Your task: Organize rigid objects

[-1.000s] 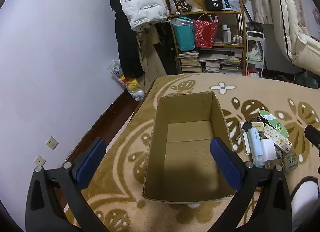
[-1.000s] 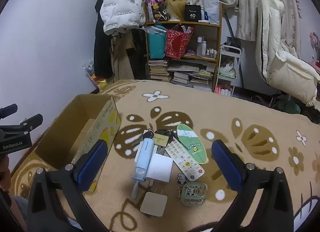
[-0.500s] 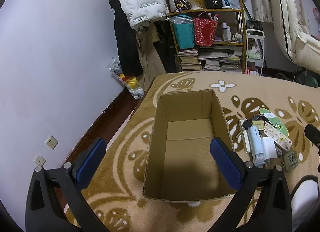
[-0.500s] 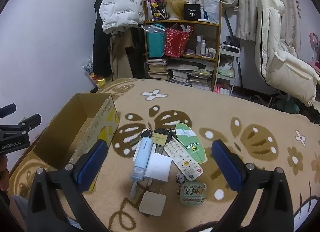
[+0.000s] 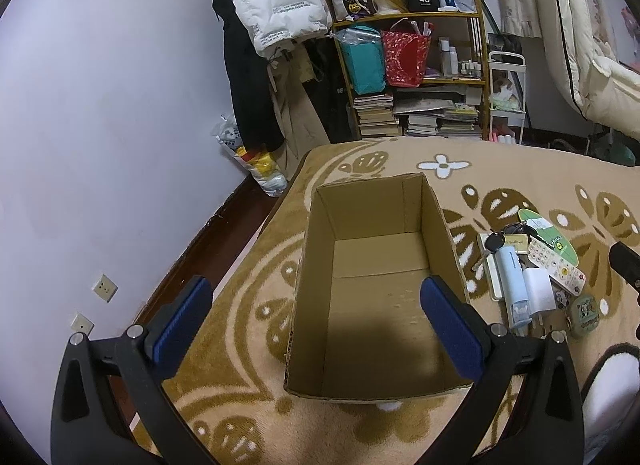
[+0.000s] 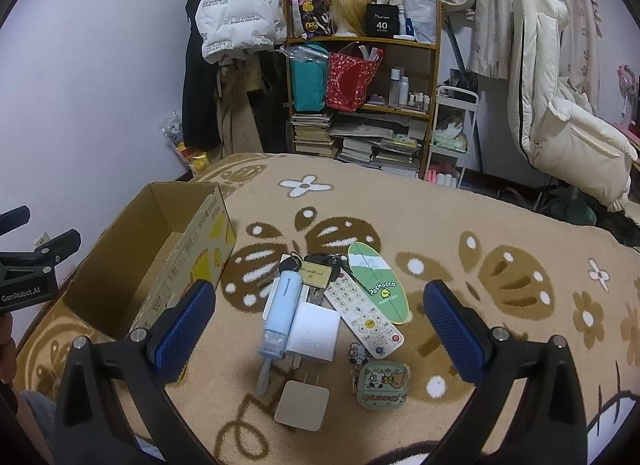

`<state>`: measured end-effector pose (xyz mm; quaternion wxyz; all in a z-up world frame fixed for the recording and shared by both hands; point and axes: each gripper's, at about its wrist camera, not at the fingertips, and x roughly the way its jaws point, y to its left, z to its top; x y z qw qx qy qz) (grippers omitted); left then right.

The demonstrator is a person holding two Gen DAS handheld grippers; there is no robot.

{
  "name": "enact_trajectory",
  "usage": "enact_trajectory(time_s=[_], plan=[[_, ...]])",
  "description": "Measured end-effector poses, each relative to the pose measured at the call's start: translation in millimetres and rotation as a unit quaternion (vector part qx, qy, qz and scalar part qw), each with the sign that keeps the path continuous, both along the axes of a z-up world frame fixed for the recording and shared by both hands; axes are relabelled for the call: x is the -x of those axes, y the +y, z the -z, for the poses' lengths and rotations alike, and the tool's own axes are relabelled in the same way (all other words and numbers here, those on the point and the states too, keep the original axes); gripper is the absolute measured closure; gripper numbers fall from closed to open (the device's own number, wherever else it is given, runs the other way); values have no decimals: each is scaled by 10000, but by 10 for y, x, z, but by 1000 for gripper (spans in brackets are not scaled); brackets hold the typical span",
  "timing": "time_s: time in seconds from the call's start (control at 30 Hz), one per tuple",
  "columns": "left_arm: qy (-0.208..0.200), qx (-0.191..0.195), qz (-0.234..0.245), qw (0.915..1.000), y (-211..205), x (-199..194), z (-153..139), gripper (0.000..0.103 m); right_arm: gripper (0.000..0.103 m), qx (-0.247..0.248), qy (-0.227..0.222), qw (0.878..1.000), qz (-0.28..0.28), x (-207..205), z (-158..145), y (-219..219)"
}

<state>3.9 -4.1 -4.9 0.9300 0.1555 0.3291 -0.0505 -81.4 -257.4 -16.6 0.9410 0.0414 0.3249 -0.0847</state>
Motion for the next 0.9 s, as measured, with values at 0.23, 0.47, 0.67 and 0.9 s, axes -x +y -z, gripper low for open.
enact_trajectory(time_s=[0.23, 0.47, 0.67, 0.9], plan=[[18, -16, 30, 10000, -4, 0, 17, 0, 0, 39, 4, 10000, 17, 2, 8, 0], [51, -11, 26, 10000, -18, 9, 22, 0, 0, 109, 10, 9999, 40, -6, 14, 0], [61, -30, 28, 10000, -18, -3, 39, 0, 0, 123, 33, 9999, 39, -2, 3, 16], [80, -58, 47, 9999, -13, -9, 48, 0, 0, 137, 40, 9999, 33, -4, 3, 17]])
